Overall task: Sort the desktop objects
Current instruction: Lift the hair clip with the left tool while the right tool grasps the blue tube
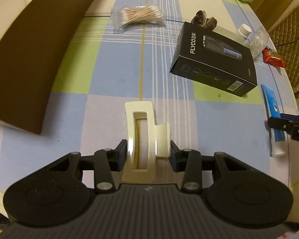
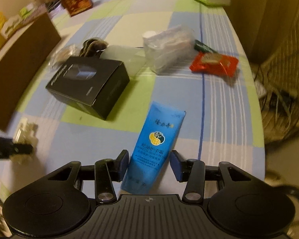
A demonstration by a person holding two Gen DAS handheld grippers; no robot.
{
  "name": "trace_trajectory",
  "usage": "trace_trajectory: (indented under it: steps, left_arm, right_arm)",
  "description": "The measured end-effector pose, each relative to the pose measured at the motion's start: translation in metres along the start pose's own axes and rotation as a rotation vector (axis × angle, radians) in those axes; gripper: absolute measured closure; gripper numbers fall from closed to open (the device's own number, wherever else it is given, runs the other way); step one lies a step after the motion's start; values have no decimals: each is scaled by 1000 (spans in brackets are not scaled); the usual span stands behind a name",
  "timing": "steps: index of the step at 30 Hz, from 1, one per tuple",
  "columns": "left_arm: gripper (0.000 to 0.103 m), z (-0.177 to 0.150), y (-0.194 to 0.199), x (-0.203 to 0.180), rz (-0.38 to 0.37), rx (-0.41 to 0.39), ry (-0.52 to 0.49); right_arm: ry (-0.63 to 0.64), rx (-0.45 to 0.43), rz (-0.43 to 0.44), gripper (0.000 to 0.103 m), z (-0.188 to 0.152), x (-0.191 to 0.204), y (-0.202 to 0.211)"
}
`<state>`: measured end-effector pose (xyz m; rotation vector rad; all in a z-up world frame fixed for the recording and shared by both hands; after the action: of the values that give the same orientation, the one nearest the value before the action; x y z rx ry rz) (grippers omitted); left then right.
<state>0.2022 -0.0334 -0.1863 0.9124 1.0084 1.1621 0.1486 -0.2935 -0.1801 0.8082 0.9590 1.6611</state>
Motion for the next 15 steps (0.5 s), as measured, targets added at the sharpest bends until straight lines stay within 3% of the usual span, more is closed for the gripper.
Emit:
trace_trajectory:
  steps: [6,15]
  left_arm:
    - [67,-17,5,-6,13,-35,24]
    - [67,-53,41,-8,-30,-94,100]
  right_arm:
    - [95,-14,22,72,-16,13,6]
    - [15,-30,144,73,-39,5,34]
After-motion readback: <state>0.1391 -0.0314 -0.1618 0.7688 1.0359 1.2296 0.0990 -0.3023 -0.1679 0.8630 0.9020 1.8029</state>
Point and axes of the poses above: each gripper's, at about its wrist camera, not at the fingertips, and y roughly against the way its jaws point, x to its left, z to its top, the point moved 3 cm from there along -y, roughly the way its jaws point, and after that the axes turned 10 degrees about y, right-handed, at the moved point
